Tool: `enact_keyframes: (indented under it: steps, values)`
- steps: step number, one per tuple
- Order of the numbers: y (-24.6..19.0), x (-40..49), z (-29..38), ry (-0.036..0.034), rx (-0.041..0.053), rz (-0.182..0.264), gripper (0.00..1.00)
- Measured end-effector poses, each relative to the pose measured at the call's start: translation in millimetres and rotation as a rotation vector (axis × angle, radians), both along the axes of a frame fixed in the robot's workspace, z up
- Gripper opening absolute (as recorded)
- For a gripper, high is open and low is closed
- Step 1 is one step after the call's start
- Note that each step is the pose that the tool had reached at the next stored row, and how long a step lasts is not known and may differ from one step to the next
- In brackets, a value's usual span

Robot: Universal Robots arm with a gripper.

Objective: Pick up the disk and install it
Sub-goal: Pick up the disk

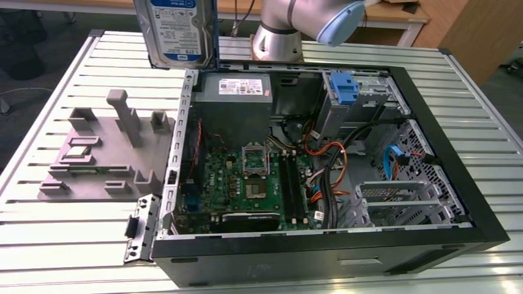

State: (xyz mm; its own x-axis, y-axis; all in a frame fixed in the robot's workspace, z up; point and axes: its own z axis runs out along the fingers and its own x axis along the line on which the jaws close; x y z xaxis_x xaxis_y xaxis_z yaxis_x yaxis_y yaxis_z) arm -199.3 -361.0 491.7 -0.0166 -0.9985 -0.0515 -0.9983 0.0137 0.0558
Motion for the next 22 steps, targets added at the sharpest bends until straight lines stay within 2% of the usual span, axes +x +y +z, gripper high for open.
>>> enact_keyframes:
  steps: [11,13,20,22]
  values:
    - [-23.9,5.2,-0.3,-0.0001,0.0001,-0.001,0.35]
    - [-27.2,6.0,-0.3,0.0000,0.0000,-0.002,0.35]
    - [-28.1,6.2,-0.3,0.0000,0.0000,-0.002,0.35]
    - [-28.1,9.3,-0.3,0.0000,0.0000,-0.002,0.35]
